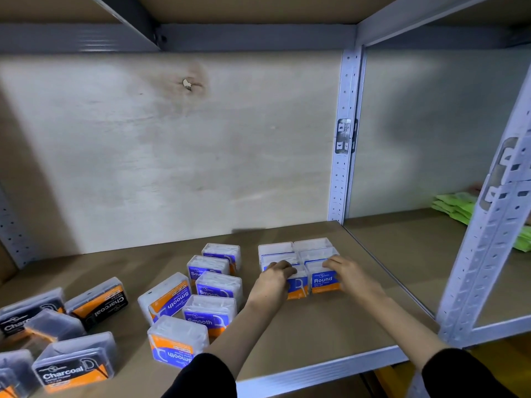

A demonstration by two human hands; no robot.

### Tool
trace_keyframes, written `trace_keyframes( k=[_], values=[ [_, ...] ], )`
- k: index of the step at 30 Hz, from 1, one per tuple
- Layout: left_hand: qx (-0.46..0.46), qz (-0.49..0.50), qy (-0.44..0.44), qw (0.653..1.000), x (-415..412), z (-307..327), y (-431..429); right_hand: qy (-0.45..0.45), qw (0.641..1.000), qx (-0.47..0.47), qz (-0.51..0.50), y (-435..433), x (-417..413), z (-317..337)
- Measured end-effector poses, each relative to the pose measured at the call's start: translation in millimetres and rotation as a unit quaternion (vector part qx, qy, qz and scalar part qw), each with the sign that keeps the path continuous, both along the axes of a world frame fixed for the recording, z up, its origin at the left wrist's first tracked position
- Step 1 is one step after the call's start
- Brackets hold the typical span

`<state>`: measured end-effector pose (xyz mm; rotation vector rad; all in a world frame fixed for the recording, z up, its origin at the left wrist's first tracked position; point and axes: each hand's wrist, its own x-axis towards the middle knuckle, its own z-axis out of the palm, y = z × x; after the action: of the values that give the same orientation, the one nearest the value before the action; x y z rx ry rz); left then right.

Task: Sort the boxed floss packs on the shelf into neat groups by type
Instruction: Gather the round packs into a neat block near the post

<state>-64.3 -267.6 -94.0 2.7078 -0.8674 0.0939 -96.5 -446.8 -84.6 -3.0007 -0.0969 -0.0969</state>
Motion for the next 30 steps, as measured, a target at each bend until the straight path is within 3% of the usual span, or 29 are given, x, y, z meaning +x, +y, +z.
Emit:
trace_keyframes(
  k=[15,19,23,26,30],
  values=[
    [0.012,0.006,-0.020,1.000,0,-1,0,-0.009,0.999,0.006,0.031,-8,1,-3],
    [-0.018,0.018,-0.019,0.999,-2,-7,1,-0.032,0.998,0.051,0.026,-9,2,-6],
    [-0.186,0.063,-0.019,0.980,-6,-18,3,-0.117,0.970,0.209,-0.034,-15,0,-12],
    [-0.353,0.127,0.001,0.927,-12,-25,1,-0.199,0.906,0.362,-0.087,-21,-1,-19],
    [-0.455,0.207,0.028,0.865,-8,-30,-3,-0.230,0.844,0.462,-0.147,-27,3,-26]
  ],
)
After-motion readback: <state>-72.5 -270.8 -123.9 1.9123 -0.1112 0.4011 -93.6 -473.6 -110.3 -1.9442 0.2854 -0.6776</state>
